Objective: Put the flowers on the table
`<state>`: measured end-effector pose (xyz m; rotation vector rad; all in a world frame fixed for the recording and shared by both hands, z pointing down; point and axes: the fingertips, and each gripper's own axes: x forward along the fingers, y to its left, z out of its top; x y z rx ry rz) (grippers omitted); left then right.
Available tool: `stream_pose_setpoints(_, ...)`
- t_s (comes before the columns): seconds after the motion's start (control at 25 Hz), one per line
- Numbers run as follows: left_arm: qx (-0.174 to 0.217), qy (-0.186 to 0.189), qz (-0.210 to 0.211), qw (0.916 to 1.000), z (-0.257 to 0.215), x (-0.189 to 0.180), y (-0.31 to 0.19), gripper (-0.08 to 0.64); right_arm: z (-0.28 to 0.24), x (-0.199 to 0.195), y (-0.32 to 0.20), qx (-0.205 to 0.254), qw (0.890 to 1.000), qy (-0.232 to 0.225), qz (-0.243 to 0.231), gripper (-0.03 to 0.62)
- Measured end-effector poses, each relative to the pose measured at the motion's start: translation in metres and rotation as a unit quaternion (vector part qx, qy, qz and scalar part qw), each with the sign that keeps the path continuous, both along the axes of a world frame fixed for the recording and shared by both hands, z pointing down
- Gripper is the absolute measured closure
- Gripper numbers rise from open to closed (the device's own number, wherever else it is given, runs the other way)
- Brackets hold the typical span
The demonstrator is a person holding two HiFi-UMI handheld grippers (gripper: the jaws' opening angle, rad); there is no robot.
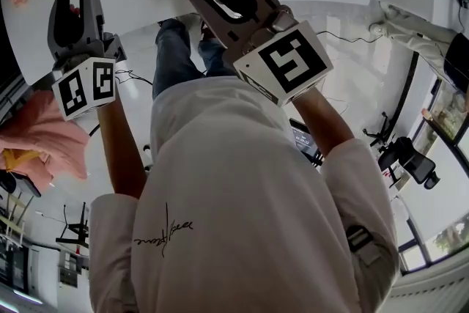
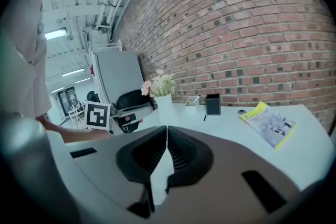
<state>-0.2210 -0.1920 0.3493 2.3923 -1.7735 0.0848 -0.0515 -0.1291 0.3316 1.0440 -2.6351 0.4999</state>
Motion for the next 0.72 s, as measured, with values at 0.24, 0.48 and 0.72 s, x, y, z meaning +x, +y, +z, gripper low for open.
stream_pose_setpoints(0.24, -0.007, 0.007, 0.008, 0.9999, -0.012, 0.020, 0.020, 0.404, -0.014, 0.010, 0.008, 0.010, 1.000, -0.006, -0.004, 0.566)
stream_pose_setpoints(0.48, -0.007, 0.013, 0.019, 0.9997, -0.024, 0.028, 0.031, 0.430, -0.020, 0.012, 0.014, 0.012, 1.000, -0.009, -0.003, 0.566)
stream_pose_setpoints(0.72, -0.005, 0.010, 0.026, 0.9996, -0.039, 0.041, 0.043, 0.442, -0.030, 0.021, 0.019, 0.022, 1.000, -0.010, -0.006, 0.566)
